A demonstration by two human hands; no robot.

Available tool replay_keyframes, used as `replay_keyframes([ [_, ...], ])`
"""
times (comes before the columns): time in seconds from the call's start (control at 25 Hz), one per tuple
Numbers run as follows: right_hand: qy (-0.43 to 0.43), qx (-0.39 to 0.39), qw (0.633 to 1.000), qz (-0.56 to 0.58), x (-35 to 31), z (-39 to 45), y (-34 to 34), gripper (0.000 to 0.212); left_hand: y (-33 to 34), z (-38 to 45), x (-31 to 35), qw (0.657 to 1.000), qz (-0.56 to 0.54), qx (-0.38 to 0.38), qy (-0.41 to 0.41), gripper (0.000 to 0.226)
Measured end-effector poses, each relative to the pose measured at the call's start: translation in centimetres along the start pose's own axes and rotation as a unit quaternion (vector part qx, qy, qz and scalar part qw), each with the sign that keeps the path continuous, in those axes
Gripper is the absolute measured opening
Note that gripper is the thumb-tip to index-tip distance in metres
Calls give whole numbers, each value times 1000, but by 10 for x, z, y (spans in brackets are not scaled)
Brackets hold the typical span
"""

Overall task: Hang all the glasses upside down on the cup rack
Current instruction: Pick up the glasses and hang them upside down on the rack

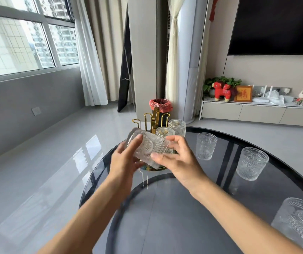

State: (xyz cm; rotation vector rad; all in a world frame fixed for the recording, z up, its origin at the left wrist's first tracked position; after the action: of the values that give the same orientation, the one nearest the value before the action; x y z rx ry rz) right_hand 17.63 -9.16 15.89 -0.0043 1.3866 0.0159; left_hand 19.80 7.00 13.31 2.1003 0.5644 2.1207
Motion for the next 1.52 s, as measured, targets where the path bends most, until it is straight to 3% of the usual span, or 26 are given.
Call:
replay_keyframes([
  [0.08,-20,26,993,-110,10,-2,8,54,-13,18,37,992,44,44,107,58],
  [0.24,-106,30,956,-272,6,2,10,39,-9,44,87,940,207,40,269,66],
  [0.36,-175,36,915,-363,-27,41,4,44,7,64,78,902,323,10,286,62],
  [0.48,-213,14,848,-485,-57,91,8,59,15,74,60,878,368,-15,305,59],
  [0.6,-186,-44,764,-616,-55,132,24,69,6,85,44,854,412,-9,317,57],
  [0.72,-145,-97,727,-664,-34,154,37,68,-6,93,27,862,409,-6,299,55],
  [0.84,-161,-87,728,-661,-27,158,35,56,-8,97,15,857,423,-2,293,52],
  [1.04,-165,-72,730,-659,-20,161,34,55,-11,101,0,863,429,3,267,51],
  [1.16,-137,-76,740,-654,-14,155,32,70,-8,99,0,857,452,4,248,51],
  [1.24,-145,-52,763,-627,-12,140,34,81,-3,99,3,833,504,1,230,56],
  [1.36,-236,37,823,-515,-19,83,30,78,7,86,11,750,634,2,191,76],
  [1.44,-265,72,845,-459,-17,36,11,73,19,57,19,728,636,25,254,73],
  [1.52,-240,78,862,-439,-2,-2,-13,72,34,17,14,751,558,18,351,64],
])
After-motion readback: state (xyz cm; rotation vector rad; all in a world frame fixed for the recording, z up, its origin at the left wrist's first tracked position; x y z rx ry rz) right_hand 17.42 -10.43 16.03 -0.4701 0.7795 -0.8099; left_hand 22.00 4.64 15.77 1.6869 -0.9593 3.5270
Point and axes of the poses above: each hand's wrist, its own z-axis towards the middle knuckle, its own y-axis out of the palm, x = y × z, the point moved 8 cm from there along z, towards the middle knuckle, and after that the axes turned 5 degrees about x, right-handed, at the moved point
